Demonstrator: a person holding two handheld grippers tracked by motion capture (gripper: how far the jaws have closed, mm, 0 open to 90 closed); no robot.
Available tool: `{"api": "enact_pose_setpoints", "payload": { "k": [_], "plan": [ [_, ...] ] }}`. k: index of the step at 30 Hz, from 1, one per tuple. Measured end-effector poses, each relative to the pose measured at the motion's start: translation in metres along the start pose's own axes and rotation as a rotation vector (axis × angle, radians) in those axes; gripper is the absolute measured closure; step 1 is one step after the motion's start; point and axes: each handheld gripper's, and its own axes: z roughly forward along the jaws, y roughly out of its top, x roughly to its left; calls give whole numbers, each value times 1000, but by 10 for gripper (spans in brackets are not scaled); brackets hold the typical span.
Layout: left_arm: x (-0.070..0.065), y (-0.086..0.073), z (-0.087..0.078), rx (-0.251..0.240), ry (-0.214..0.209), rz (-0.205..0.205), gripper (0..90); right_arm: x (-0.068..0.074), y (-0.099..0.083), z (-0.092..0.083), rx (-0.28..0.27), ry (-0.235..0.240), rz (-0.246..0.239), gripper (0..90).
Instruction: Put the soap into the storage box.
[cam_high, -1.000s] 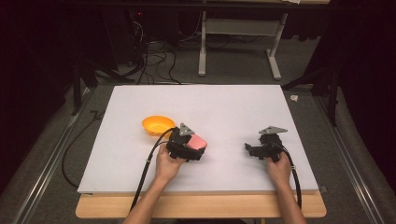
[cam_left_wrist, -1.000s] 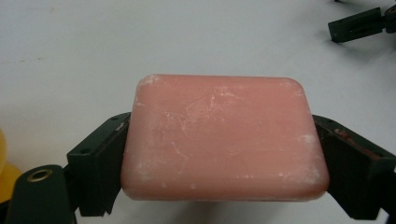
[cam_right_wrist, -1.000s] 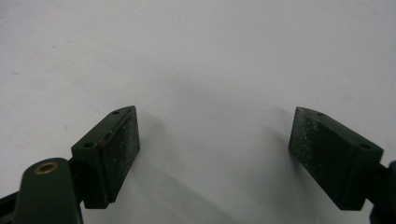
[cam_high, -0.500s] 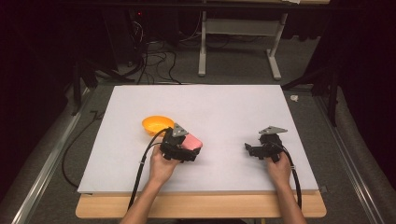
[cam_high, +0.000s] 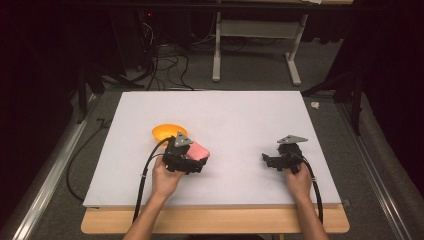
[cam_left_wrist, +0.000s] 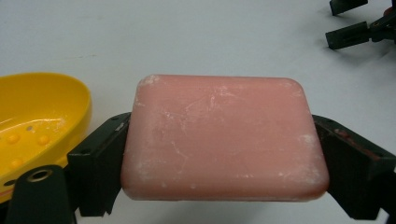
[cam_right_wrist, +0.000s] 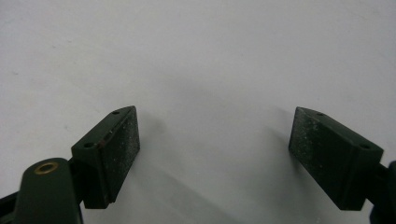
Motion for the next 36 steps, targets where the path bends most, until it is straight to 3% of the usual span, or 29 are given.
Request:
{"api": "enact_pose_setpoints", "payload": {
  "k": [17,30,35,36],
  "plan": [
    [17,-12,-25,-41,53,-37,135,0,0,0,0,-3,1,170],
    [30,-15,-35,-50,88,-68,135,1,0,0,-2,-4,-1,170],
    [36,-16,-36,-52,109,-84,135,1,0,0,-2,-6,-1,170],
    [38,-15,-37,-57,130,-91,135,1,0,0,-3,-6,-4,170]
  ]
}}
